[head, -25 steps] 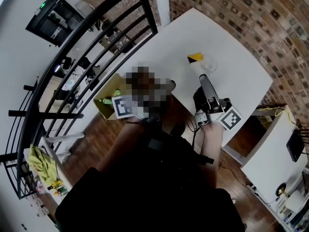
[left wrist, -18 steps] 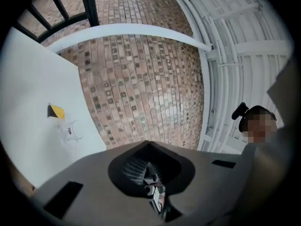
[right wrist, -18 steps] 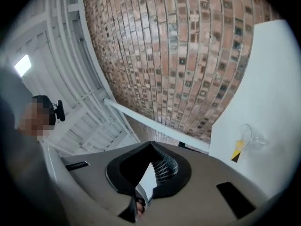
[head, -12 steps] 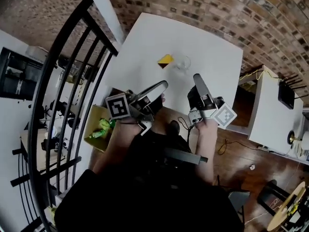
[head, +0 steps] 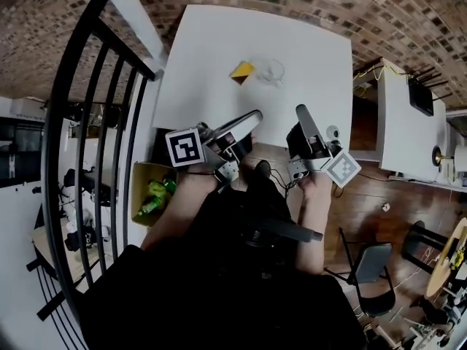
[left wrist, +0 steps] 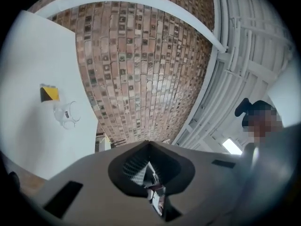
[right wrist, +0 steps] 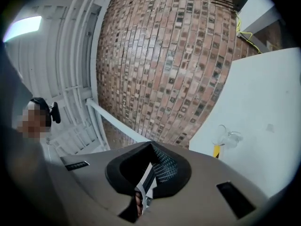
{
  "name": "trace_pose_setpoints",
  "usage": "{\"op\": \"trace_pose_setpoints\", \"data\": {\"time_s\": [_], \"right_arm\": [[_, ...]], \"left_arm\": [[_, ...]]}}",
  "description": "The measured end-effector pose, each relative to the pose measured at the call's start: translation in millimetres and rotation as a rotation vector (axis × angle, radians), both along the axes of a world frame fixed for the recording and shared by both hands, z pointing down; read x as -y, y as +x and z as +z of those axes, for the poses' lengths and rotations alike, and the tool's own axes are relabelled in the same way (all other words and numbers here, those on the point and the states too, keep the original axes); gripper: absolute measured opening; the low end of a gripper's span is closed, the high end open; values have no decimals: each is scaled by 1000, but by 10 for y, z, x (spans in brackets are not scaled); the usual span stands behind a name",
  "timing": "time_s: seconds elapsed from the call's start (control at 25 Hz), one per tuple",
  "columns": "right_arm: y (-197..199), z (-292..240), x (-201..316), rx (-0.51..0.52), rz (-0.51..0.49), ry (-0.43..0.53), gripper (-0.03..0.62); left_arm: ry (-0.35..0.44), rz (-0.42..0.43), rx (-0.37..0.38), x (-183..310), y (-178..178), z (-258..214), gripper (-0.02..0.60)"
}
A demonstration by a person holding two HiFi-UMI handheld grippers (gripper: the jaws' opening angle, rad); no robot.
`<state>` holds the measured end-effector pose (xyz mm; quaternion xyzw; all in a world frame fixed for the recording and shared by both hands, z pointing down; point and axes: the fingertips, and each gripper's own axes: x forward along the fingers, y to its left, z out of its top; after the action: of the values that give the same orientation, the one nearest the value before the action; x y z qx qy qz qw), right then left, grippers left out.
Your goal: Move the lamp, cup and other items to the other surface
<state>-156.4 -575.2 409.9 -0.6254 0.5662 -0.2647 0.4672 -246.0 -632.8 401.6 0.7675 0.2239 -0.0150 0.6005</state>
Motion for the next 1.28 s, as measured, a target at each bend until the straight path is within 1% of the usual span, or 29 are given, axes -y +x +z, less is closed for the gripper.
{"op": "trace_pose_setpoints", "data": {"time_s": [0.16, 0.32, 0.48, 0.64, 0.92, 1.28], "right_arm": [[-131, -12, -9, -12, 24, -23, 5], [-195, 1, -34, -19, 34, -39, 5], [-180, 27, -6, -16, 25, -47, 5], [-133, 121, 30, -10, 0, -47, 5], [225, 192, 72, 4, -33, -33, 6], [985, 470, -195, -1, -31, -69, 6]], "left_arm": [[-20, 31, 4, 6, -93, 26, 2], [-27, 45, -3, -20, -147, 36, 2], [-35, 39, 6, -22, -139, 48, 2], [-30, 15, 23, -13, -114, 102, 2], [-2, -31, 45, 3, 169, 89, 2], [29, -69, 86, -222, 848, 161, 2]]}}
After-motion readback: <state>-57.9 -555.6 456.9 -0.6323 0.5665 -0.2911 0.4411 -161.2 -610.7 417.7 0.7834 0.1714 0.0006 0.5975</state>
